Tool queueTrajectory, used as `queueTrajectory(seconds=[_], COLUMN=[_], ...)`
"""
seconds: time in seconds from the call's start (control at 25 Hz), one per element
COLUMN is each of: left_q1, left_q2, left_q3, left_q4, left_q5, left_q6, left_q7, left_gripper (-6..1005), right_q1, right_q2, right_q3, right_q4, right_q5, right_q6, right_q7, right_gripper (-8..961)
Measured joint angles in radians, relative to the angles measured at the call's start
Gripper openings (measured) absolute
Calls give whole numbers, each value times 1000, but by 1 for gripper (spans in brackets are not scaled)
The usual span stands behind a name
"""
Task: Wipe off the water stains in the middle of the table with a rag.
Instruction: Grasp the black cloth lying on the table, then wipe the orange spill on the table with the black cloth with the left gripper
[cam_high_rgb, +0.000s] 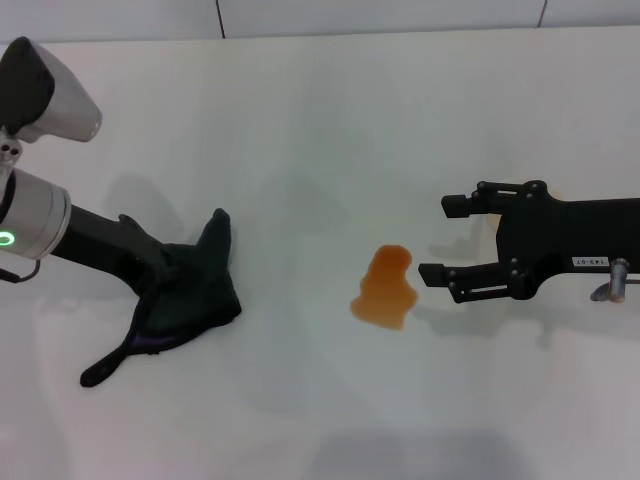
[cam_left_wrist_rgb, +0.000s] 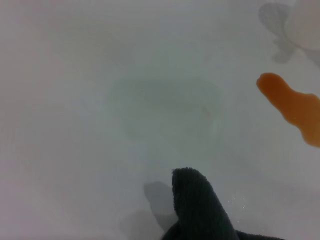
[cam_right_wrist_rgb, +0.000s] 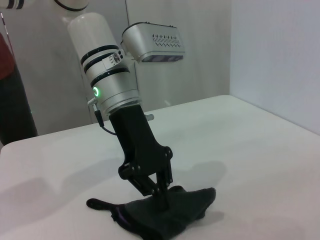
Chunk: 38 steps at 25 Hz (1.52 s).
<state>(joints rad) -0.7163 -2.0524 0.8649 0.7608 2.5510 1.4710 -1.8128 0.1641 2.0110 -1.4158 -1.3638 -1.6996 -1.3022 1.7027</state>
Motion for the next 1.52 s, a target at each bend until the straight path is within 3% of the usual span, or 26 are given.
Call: queueTrajectory(seconds=[0.08,0.28,0.52,1.16,1.52], left_q1=[-1,-9,-45,-141,-147], left_q2=[0,0,-27,-29,-33], left_q3=[0,-1,7,228,382], left_q4=[0,0,-12,-187,-207], left_q5=[0,-21,-83,-382,-539], left_q6=[-2,-12,-62,-246,-296], left_q7=[0,3,13,57,71], left_gripper=[75,75,75,74,74], right_q1=[0,0,2,7,6], right_q2=[0,1,1,1,0], right_q3=[0,0,0,10,11], right_q4=[0,-1,0,11,8], right_q5=[0,0,0,-8,-8], right_q6=[0,1,9,23,23], right_q7=[0,0,0,-23,-25], right_gripper=[872,872,872,872,872])
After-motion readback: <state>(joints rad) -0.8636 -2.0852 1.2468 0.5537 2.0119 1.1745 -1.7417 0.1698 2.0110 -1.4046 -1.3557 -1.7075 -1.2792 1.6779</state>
